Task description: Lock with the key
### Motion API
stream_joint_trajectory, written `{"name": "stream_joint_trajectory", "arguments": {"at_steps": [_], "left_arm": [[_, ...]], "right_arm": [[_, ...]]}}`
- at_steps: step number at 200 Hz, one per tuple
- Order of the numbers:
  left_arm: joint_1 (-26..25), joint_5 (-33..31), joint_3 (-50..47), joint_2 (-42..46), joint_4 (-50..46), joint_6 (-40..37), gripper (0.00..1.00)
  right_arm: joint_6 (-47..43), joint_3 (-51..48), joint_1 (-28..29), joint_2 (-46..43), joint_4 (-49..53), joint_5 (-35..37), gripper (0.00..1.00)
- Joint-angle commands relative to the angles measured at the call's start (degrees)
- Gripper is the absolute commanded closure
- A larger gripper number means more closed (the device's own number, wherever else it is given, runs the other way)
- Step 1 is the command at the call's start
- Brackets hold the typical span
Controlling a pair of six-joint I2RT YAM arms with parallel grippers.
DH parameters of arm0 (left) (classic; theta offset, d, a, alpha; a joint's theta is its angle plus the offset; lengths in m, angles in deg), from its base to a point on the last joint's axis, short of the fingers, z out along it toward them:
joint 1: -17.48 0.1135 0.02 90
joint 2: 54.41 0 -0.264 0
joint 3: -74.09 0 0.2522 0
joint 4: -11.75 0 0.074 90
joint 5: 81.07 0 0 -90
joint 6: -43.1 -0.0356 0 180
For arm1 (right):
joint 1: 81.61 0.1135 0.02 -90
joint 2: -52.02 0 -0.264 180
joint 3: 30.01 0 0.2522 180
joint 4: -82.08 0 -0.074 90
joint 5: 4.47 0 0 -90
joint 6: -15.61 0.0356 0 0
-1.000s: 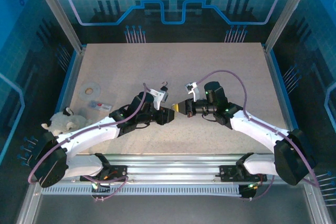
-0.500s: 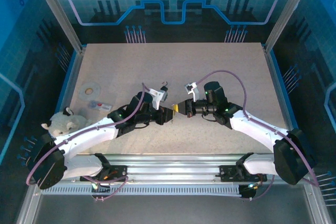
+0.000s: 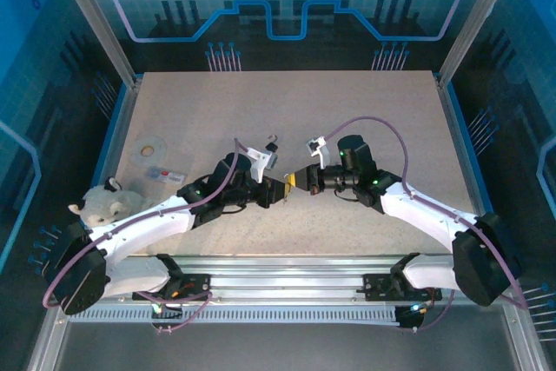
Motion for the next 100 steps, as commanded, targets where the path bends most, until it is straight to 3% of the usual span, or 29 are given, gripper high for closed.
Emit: {"name": "stream_joint_trajectory", "arguments": {"at_steps": [1,30,100], "left_arm": [[-0.5,5.6,-1.3,1.5,2.2,-1.4,1.00],[-0.4,6.6,-2.9,3.3,4.4,-0.8,1.00],[0.2,8.7,-4.7,5.6,6.4,-0.6,1.00]], "right_arm": [[0.2,-0.1,-0.5,-0.2,-2.0,-0.6,1.00],[0.0,-0.3,-0.8,-0.5,-2.3,-0.9,1.00],[0.4,-2.6,-1.3,-4.1,-6.4,-2.4,0.73]]}}
